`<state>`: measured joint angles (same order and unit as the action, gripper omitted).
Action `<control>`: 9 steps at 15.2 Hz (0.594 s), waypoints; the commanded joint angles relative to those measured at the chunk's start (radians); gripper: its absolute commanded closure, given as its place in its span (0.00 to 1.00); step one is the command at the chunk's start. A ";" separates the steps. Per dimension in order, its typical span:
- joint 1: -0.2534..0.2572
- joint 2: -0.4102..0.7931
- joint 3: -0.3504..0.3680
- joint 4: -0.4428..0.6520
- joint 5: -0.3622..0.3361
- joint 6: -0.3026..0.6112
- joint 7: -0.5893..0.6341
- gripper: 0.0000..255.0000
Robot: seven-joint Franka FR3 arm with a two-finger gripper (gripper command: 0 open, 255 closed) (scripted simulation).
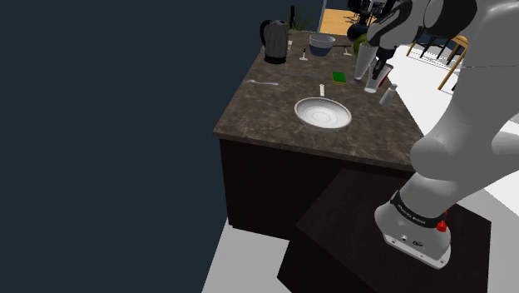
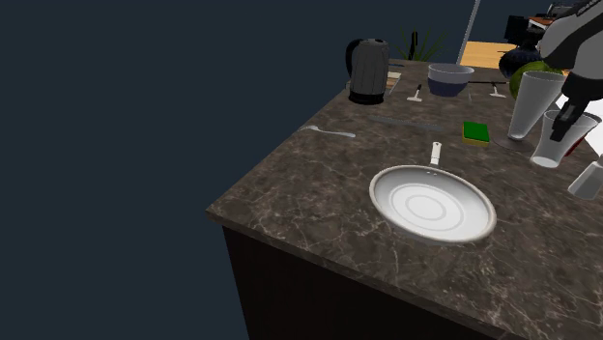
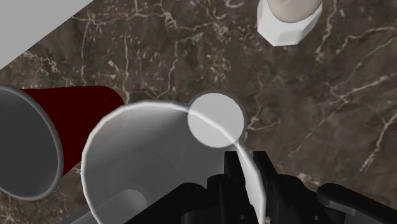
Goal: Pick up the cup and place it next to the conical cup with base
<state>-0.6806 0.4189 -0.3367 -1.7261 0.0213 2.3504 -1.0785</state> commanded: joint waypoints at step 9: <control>0.001 0.002 0.001 -0.003 0.000 0.007 0.001 0.00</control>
<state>-0.6799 0.4212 -0.3360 -1.7295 0.0217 2.3569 -1.0771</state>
